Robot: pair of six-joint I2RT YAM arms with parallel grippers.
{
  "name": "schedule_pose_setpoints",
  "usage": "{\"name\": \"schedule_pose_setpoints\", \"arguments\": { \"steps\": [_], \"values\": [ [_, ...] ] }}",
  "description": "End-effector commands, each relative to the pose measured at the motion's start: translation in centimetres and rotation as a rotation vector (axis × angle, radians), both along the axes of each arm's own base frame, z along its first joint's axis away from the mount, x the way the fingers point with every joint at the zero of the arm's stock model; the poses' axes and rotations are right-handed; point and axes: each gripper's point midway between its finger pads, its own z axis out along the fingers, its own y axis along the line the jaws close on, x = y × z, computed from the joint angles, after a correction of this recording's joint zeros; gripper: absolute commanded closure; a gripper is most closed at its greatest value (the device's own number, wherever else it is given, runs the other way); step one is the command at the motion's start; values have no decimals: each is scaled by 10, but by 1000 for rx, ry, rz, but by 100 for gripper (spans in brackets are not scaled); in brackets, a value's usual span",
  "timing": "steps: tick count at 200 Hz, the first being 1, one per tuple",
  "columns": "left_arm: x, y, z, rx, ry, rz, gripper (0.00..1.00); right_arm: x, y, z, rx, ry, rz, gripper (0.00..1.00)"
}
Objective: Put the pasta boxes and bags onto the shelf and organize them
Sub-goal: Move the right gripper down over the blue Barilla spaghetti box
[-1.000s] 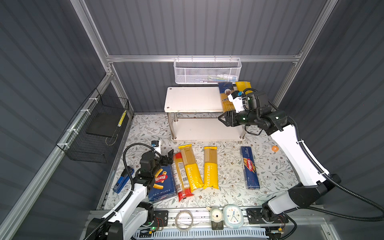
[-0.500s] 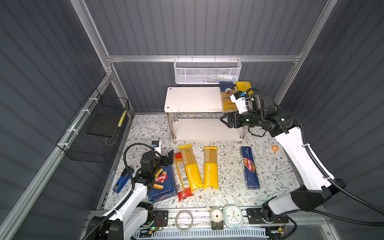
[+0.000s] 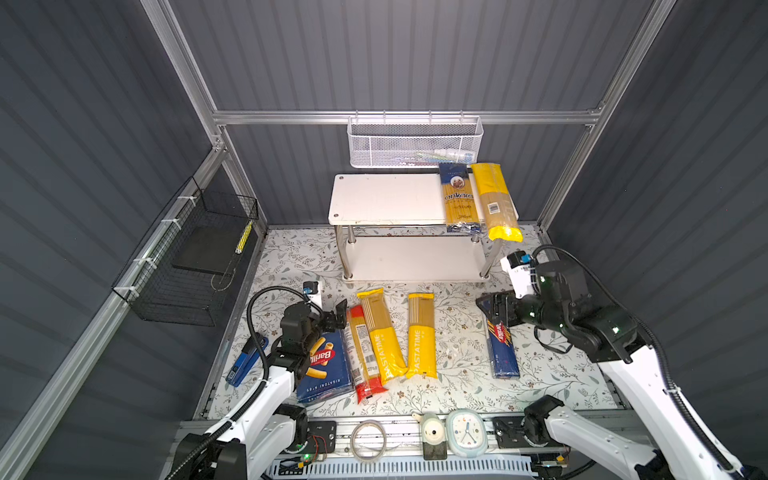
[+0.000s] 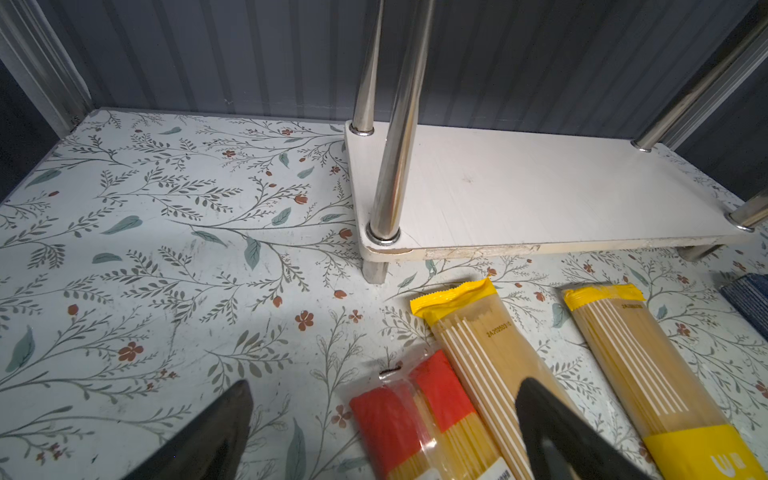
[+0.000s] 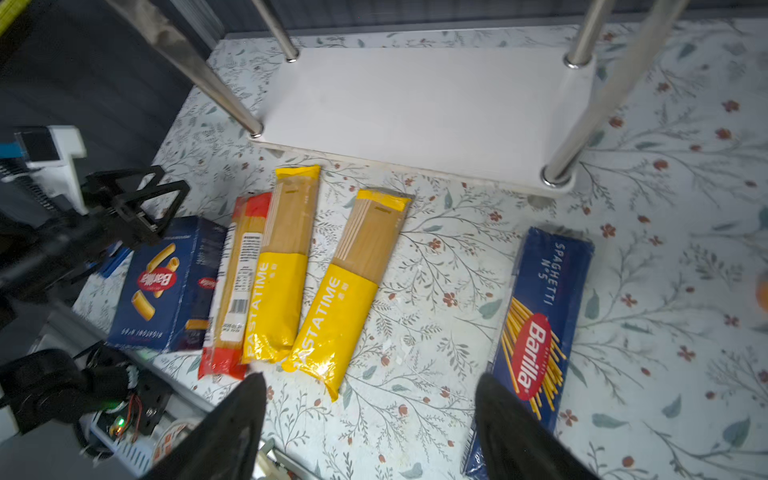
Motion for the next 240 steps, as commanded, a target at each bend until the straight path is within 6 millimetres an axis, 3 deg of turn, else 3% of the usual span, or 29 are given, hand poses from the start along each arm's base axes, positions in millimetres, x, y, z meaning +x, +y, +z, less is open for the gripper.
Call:
{"name": "schedule_pose_setpoints", "arguments": {
  "steps": [1,27,46,86,172,240],
  "values": [
    [0,-1,-2,-7,10,4,0,10,-31,-43,-7,11,-234,14],
    [1,-1,-2,-6,17,3,0,13,-51,-101,6,84,-360,5],
    [2,-2,-3,-6,20,1,1,18,-52,-124,-3,125,-370,2],
    [0,0,-1,-9,8,6,0,29,-73,-145,-74,132,-463,1],
    [2,-6,-4,-5,27,-27,0,42,-86,-191,23,206,-560,1],
    [2,-3,-3,-6,19,-7,1,44,-74,-217,51,286,-511,1]
  ]
}}
